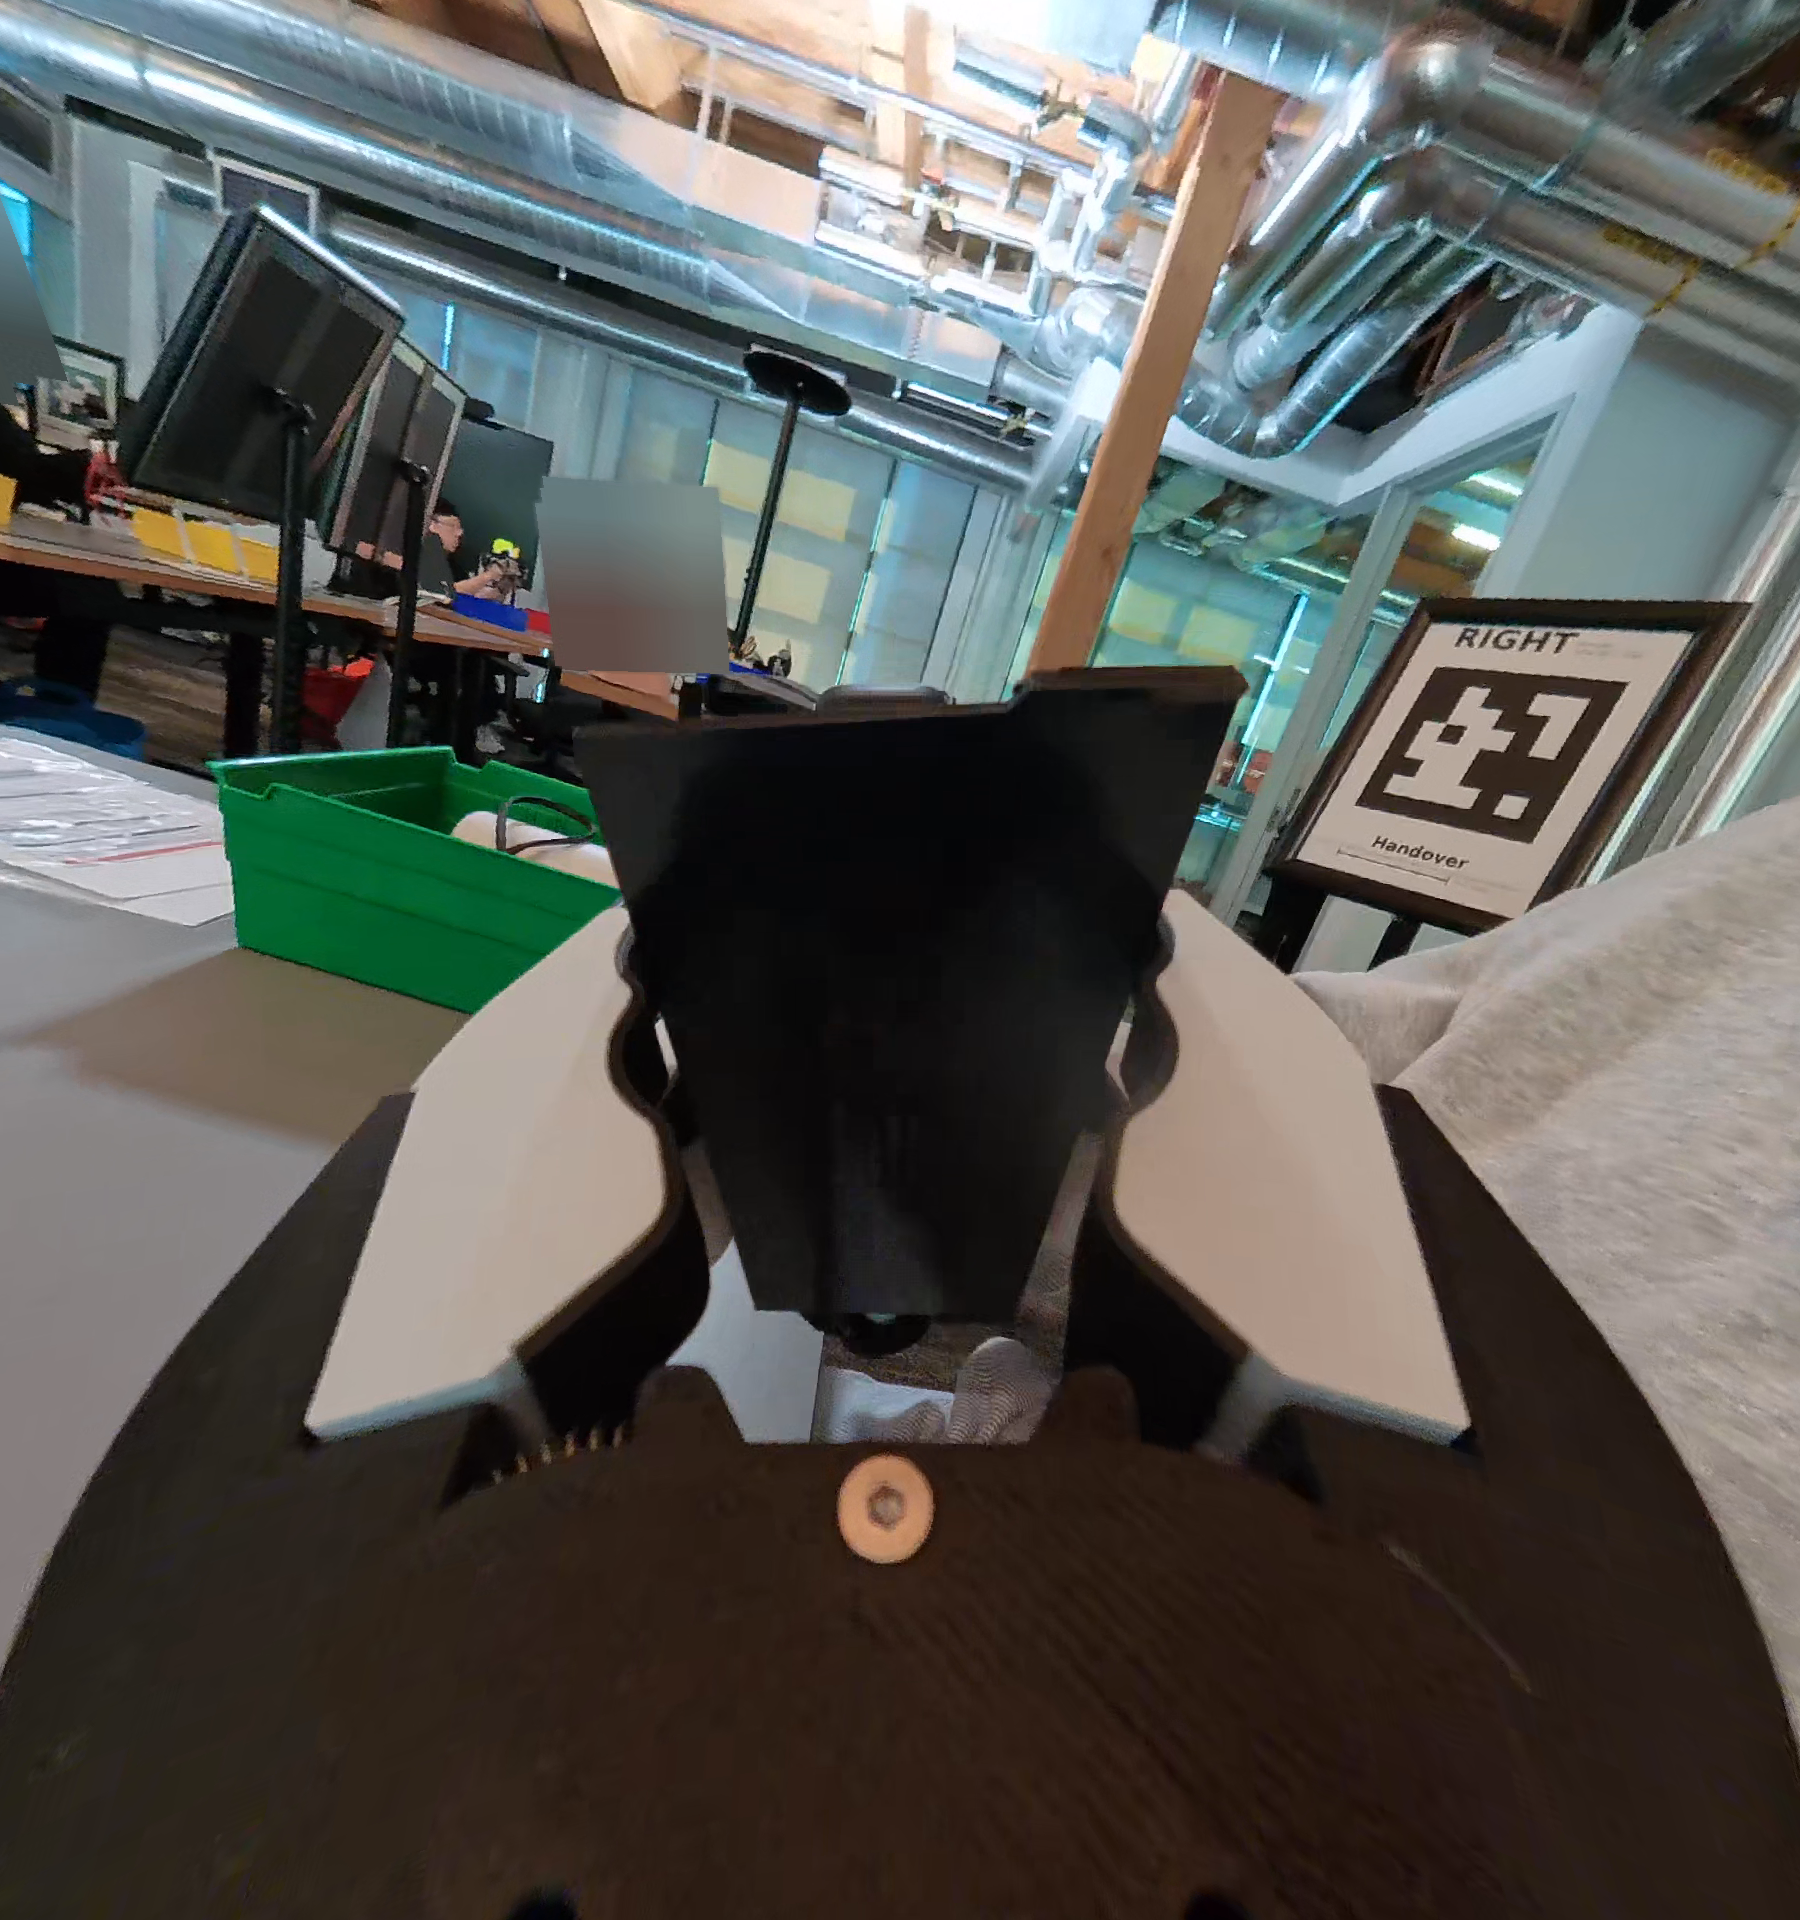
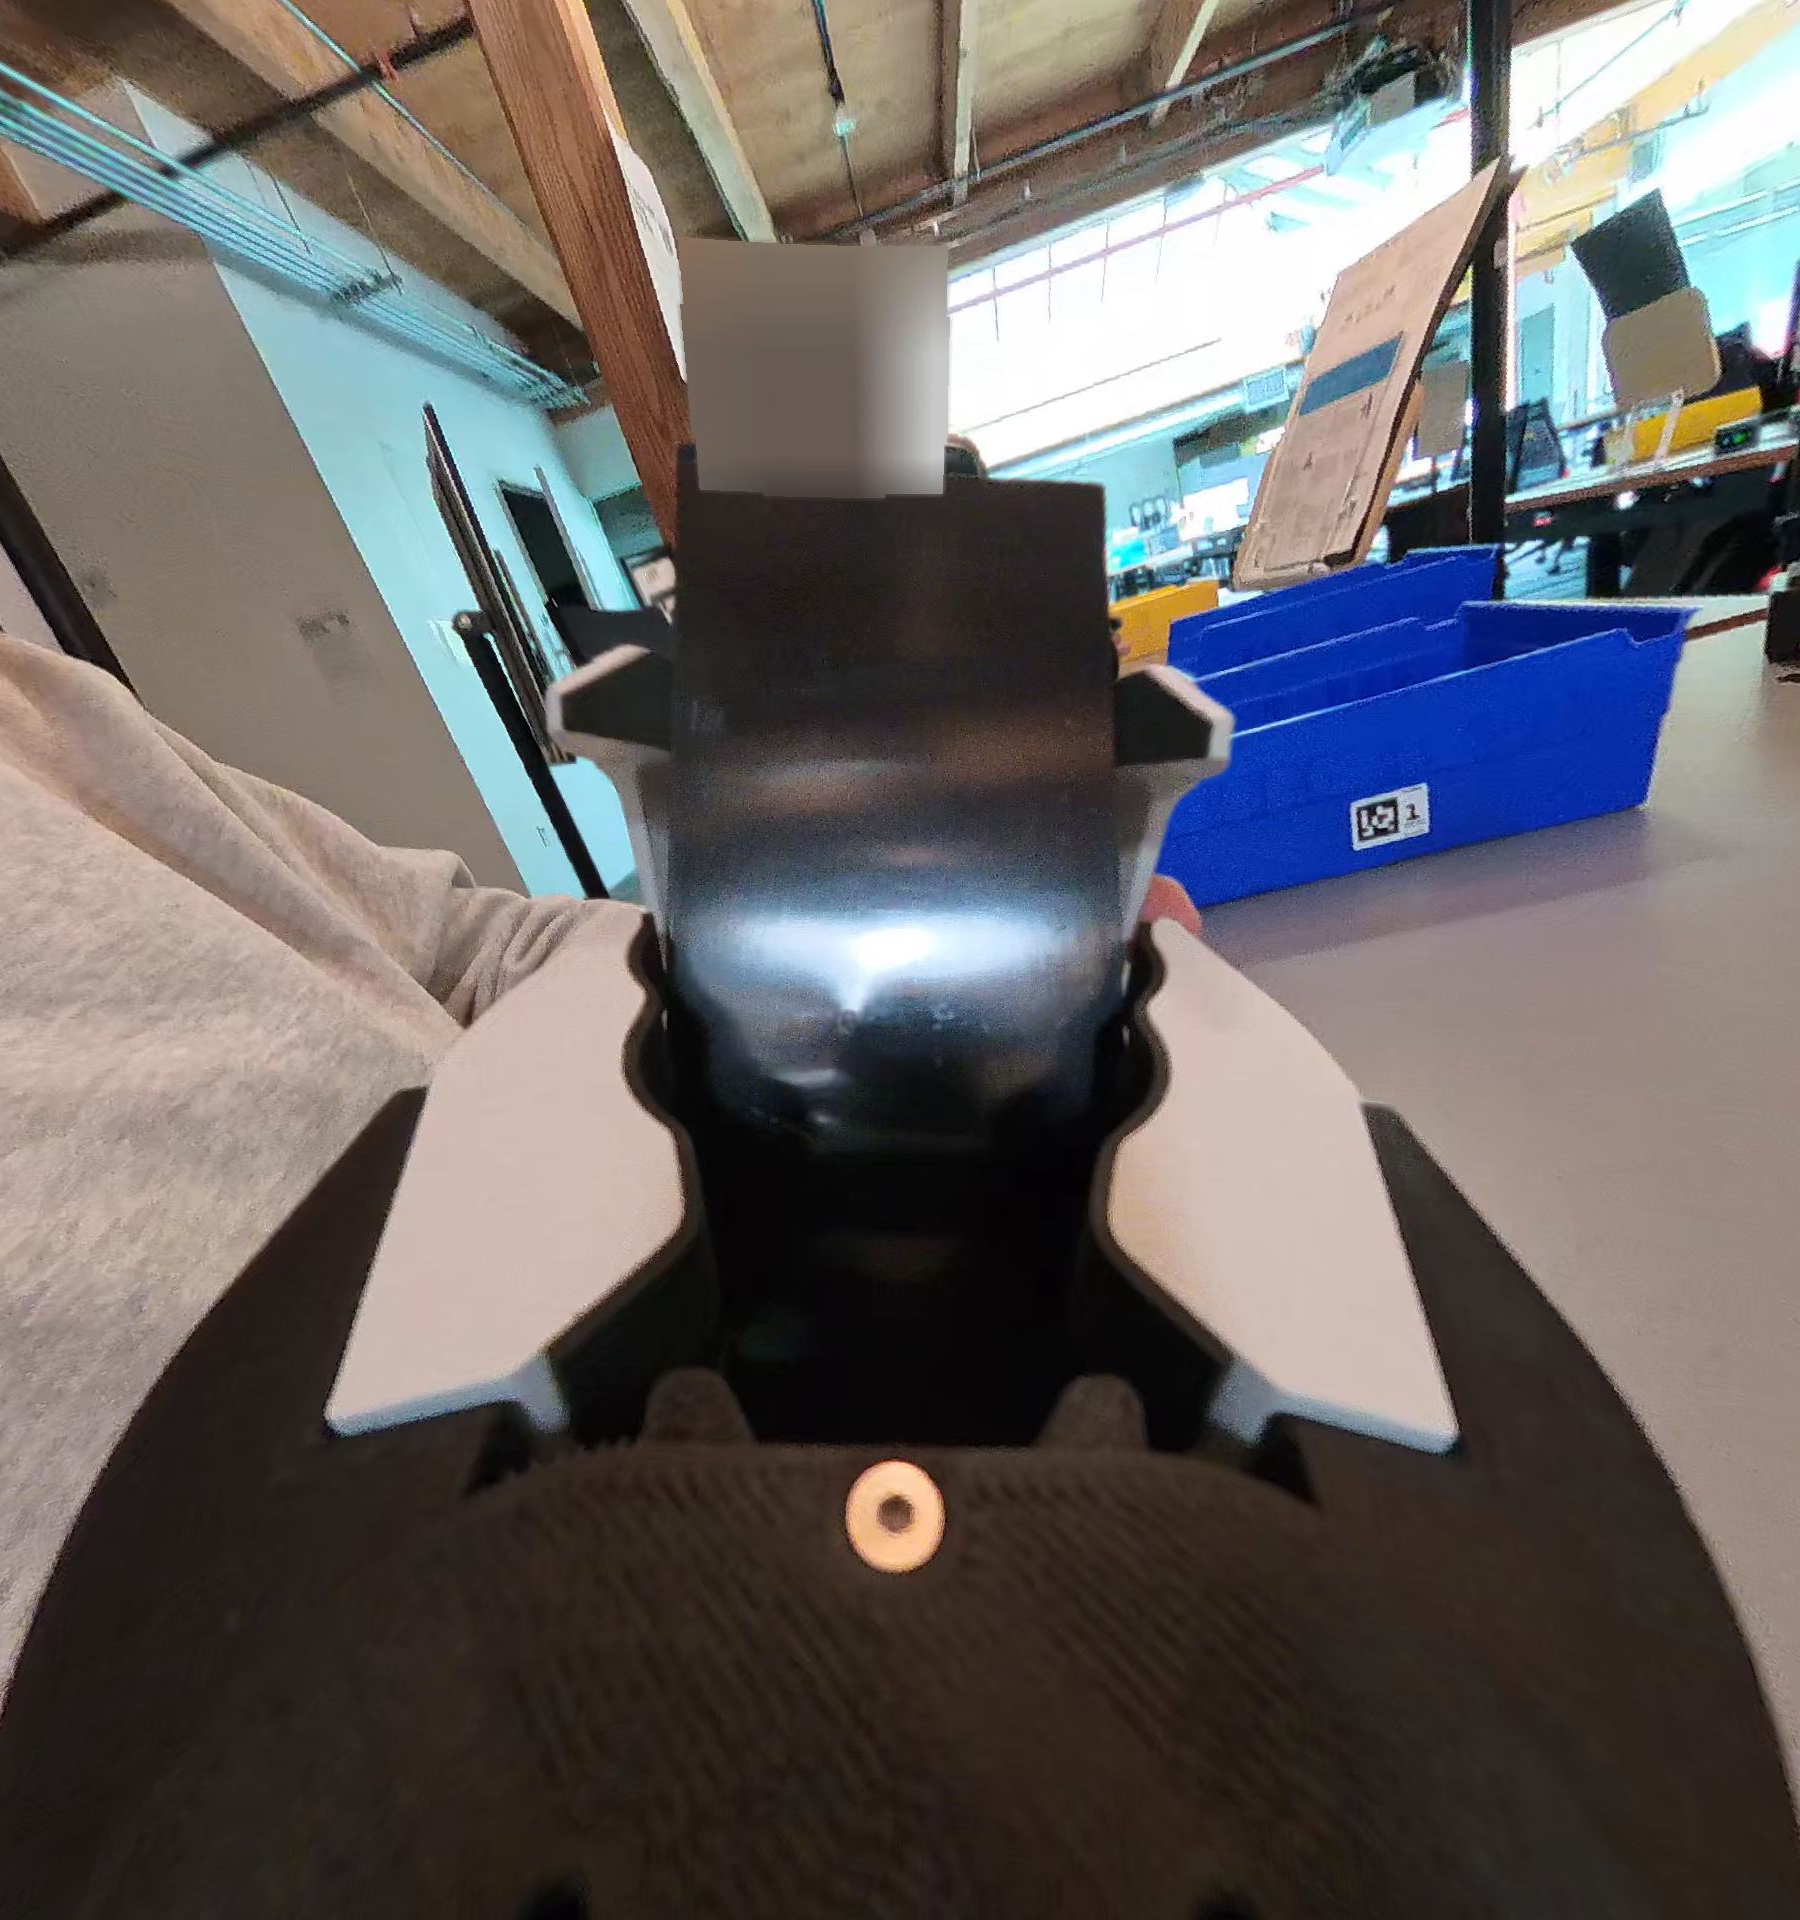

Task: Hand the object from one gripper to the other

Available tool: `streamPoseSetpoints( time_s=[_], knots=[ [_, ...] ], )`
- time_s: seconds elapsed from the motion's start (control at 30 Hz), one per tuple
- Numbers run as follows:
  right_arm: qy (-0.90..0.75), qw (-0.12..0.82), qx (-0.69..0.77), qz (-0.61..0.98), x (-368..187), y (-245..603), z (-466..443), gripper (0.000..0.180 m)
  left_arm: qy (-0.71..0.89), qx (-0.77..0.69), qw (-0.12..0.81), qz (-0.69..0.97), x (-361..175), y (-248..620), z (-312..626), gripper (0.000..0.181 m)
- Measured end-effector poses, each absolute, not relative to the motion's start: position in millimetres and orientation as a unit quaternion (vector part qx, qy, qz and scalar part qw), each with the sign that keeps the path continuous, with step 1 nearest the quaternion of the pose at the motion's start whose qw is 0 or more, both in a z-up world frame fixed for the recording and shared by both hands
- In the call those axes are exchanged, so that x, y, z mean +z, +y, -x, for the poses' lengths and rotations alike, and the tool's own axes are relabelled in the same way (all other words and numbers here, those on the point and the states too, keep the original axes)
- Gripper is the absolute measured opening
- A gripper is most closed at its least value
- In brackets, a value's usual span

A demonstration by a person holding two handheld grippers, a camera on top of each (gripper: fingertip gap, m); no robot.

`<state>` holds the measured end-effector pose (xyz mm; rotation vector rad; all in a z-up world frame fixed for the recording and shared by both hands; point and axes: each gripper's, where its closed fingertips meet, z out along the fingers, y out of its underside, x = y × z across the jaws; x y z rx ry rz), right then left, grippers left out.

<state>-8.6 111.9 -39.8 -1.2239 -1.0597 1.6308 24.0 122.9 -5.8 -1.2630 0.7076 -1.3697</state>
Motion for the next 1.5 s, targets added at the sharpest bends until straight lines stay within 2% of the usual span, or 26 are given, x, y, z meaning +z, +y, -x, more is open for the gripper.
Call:
streamPoseSetpoints(
  time_s=[0.07, 0.17, 0.3, 0.4, 0.57, 0.73, 0.8, 0.87, 1.07, 1.17, 1.23, 1.4, 1.5],
  knots=[
    [-0.411, 0.413, 0.656, 0.48, -41, 114, 8, 0.088, 0.295, -0.57, 0.547, 0.538, -4, 125, -24, 0.088],
    [-0.419, 0.41, 0.641, 0.496, -52, 119, 11, 0.103, 0.295, -0.555, 0.556, 0.544, -2, 128, -21, 0.088],
    [-0.432, 0.451, 0.601, 0.499, -59, 133, 8, 0.115, 0.29, -0.543, 0.565, 0.55, 10, 134, -7, 0.088],
    [-0.429, 0.463, 0.592, 0.501, -60, 143, 2, 0.117, 0.302, -0.525, 0.556, 0.569, 12, 139, 4, 0.088],
    [-0.447, 0.424, 0.609, 0.499, -68, 135, 6, 0.119, 0.33, -0.489, 0.548, 0.593, 12, 142, 12, 0.089],
    [-0.505, 0.415, 0.576, 0.491, -82, 109, 26, 0.129, 0.343, -0.491, 0.536, 0.595, 15, 135, 6, 0.089],
    [-0.524, 0.41, 0.567, 0.486, -86, 98, 33, 0.125, 0.352, -0.494, 0.527, 0.595, 14, 131, -1, 0.089],
    [-0.543, 0.407, 0.549, 0.489, -91, 91, 38, 0.094, 0.355, -0.505, 0.525, 0.586, 15, 126, -7, 0.089],
    [-0.536, 0.439, 0.539, 0.479, -72, 92, 35, 0.093, 0.347, -0.525, 0.558, 0.541, 37, 113, -14, 0.09],
    [-0.499, 0.457, 0.564, 0.473, -53, 99, 27, 0.092, 0.329, -0.497, 0.594, 0.541, 42, 120, -11, 0.124],
    [-0.473, 0.464, 0.579, 0.476, -43, 107, 18, 0.092, 0.324, -0.485, 0.606, 0.542, 42, 124, -8, 0.13],
    [-0.399, 0.502, 0.582, 0.501, -14, 146, -15, 0.092, 0.298, -0.507, 0.602, 0.539, 44, 130, 1, 0.126],
    [-0.368, 0.531, 0.53, 0.549, 3, 181, -49, 0.092, 0.277, -0.534, 0.585, 0.544, 41, 136, 6, 0.121]
  ],
)
